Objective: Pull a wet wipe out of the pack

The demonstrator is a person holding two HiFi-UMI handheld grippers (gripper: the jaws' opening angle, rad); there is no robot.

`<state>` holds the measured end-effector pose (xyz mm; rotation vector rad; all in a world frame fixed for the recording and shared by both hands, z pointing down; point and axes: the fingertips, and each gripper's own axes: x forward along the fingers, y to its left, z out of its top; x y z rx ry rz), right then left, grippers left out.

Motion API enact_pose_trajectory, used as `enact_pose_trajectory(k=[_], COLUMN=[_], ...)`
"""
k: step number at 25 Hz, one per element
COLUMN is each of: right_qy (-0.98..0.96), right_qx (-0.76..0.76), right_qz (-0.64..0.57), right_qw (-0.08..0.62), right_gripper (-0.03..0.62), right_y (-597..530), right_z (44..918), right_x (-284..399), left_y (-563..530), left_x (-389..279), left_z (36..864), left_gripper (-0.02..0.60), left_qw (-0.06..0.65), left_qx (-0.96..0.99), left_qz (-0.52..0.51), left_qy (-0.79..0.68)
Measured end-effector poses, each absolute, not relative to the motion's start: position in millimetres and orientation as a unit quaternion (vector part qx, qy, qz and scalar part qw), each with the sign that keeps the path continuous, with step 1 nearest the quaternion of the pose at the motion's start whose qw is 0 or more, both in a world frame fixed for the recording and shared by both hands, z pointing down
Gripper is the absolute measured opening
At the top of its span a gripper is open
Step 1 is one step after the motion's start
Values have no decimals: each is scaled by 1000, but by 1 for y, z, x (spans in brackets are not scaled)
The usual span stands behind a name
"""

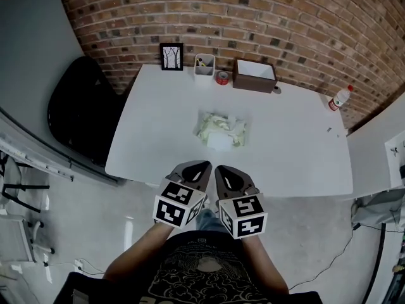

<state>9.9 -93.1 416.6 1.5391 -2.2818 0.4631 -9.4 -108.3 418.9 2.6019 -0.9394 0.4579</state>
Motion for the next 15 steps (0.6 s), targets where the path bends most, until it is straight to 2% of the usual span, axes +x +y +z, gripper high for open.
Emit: enact_pose_trajectory(k=[15], right_qy=[-798], right_qx=[537], right_qz=[188], right_qw=[199], right_gripper=[18], right_y=[-177], right_z=[437], right_x=[48], left_y=[-191], left_x=[30], left_z=[440], left_gripper=[11], left_qw=[197], left_qx=[904], left_qz=[177], left_qy=[-335])
